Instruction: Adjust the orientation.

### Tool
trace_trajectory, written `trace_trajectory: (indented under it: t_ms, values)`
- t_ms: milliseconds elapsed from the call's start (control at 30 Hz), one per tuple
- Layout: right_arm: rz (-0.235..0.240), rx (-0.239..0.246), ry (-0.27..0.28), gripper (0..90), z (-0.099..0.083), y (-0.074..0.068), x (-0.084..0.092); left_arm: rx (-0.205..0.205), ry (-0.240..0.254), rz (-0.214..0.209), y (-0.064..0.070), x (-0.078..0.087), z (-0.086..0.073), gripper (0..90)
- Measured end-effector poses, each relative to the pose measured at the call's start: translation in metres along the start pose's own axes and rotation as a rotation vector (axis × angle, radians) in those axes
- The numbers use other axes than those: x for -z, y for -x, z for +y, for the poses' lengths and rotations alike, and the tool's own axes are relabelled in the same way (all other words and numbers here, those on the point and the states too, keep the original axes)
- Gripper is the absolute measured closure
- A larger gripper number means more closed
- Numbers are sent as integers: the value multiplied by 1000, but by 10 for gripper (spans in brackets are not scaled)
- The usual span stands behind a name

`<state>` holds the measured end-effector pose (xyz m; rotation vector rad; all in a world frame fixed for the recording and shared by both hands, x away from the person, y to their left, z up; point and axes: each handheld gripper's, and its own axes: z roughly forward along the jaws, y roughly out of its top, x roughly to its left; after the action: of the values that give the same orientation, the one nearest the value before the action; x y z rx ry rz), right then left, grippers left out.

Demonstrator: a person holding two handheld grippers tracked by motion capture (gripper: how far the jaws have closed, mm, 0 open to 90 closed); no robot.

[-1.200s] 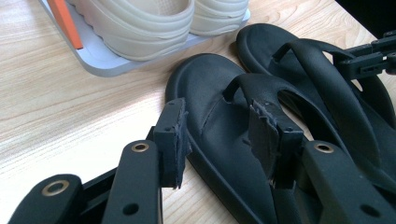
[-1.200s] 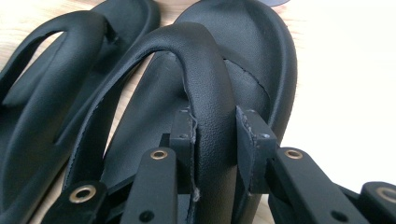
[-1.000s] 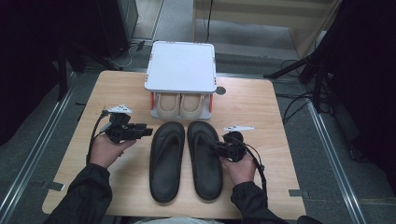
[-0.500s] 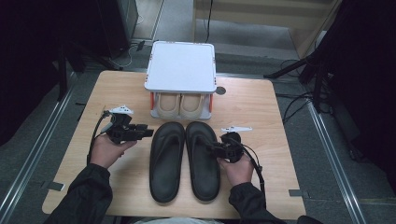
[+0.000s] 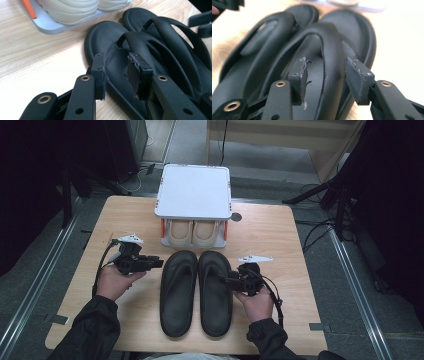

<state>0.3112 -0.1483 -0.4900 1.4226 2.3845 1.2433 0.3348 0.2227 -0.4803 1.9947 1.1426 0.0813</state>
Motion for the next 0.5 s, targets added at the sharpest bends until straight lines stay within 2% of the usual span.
trace_trajectory:
  t_ms: [33, 67, 167, 233, 300, 400, 433, 467, 500]
  values:
    - [0, 0, 0, 538, 0, 0, 0, 0, 0, 0, 0, 0, 0, 694]
    - [4, 17, 27, 603, 2, 1, 8, -8, -2, 4, 0, 0, -1, 712]
    - [23, 31, 53, 721, 3, 7, 15, -7, 9, 11, -1, -1, -3, 773]
    - [24, 32, 38, 809, 2, 12, 15, 17, 5, 8, -4, -3, -6, 823]
    - [20, 35, 32, 875, 1, 15, 14, 22, -2, 5, -7, -4, -8, 865]
    - [15, 33, 22, 900, 0, 19, 13, 34, -17, -8, -9, -6, -11, 898]
    - [12, 27, 3, 900, -2, 23, 11, 30, -42, -5, -9, -10, -14, 899]
    - [7, 29, -8, 900, -2, 24, 10, 30, -42, -5, -9, -10, -14, 899]
    - [0, 27, -15, 900, -3, 25, 8, 0, -75, 25, -7, -14, -16, 899]
